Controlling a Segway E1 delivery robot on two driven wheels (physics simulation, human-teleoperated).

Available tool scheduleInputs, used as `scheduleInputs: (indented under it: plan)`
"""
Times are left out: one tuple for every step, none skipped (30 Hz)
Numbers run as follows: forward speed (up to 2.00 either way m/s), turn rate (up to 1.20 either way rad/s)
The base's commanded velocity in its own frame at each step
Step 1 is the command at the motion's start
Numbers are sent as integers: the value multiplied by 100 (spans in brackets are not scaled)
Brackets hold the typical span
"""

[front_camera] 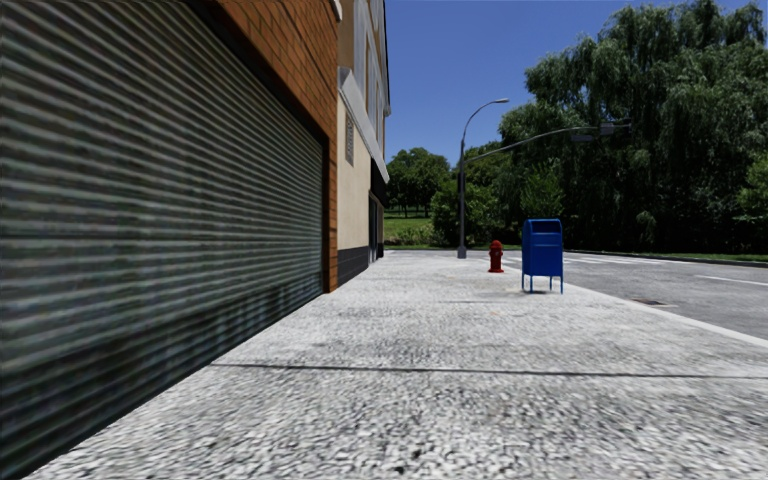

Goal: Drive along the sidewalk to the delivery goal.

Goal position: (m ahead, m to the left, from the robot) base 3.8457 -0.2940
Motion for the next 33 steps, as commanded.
scheduleInputs:
  plan:
    - [200,0]
    - [200,0]
    - [200,0]
    - [200,0]
    - [200,0]
    - [200,0]
    - [200,0]
    - [200,0]
    - [200,0]
    - [200,0]
    - [200,0]
    - [200,0]
    - [200,0]
    - [198,0]
    - [191,0]
    - [193,0]
    - [166,0]
    - [166,0]
    - [153,0]
    - [143,0]
    - [139,0]
    - [138,-13]
    - [138,-13]
    - [138,-42]
    - [138,-48]
    - [138,-43]
    - [138,-43]
    - [138,-22]
    - [138,-7]
    - [141,0]
    - [147,0]
    - [152,0]
    - [152,0]
